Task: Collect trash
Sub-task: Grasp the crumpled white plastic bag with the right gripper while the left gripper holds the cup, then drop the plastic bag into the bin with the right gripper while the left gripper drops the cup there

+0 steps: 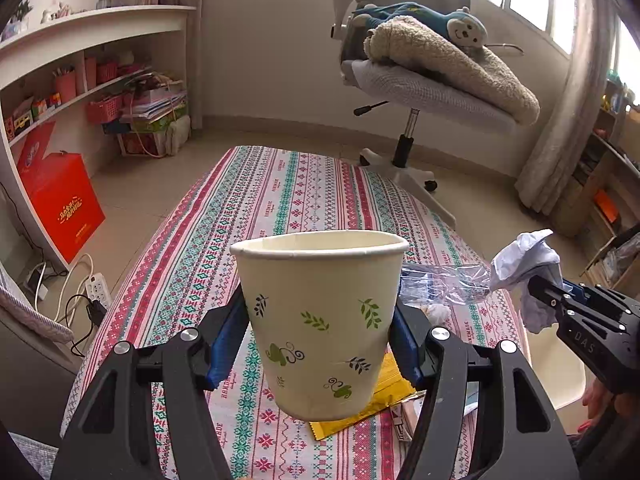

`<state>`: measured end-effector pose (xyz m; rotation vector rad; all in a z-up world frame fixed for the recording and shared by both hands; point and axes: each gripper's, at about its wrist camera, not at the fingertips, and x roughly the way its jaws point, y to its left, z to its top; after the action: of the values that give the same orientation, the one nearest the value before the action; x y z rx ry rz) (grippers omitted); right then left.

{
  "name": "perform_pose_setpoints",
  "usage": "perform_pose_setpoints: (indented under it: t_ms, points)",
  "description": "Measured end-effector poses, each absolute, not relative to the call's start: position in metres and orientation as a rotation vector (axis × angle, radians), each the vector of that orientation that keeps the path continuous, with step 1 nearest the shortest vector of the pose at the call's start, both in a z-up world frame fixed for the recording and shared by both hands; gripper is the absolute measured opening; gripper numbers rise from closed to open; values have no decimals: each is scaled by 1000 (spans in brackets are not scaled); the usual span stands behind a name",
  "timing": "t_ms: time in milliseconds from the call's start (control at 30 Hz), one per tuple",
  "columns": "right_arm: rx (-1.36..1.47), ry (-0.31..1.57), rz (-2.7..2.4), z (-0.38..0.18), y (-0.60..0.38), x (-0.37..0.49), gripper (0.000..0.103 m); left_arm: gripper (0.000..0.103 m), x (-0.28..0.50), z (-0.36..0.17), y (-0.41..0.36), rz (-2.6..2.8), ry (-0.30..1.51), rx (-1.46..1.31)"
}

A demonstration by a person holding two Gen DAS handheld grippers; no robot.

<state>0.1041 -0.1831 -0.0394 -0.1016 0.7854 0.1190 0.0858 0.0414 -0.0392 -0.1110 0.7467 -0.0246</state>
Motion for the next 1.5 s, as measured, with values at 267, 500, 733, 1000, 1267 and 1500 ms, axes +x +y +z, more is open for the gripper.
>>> perform_pose_setpoints:
  t_ms: [267, 500, 733, 1000, 1267, 1500]
  points:
    - [-67, 748, -12, -29, -236, 98, 19, 63, 85, -41, 7, -104, 717, -66]
    - [-17, 729, -176, -21, -303, 86, 19, 63, 85, -41, -27, -180, 707, -36]
    - [55, 719, -283, -18, -356, 72, 21, 63, 90, -42, -72, -271, 721, -38]
    - [108, 674, -376, -12, -400, 51, 52, 63, 96, -41, -134, -363, 731, 1]
    - [177, 608, -462, -2, -438, 32, 80, 63, 89, -39, -210, -475, 748, 41]
    - [240, 570, -538, 1, -469, 16, 91, 63, 84, -45, -267, -557, 778, 66]
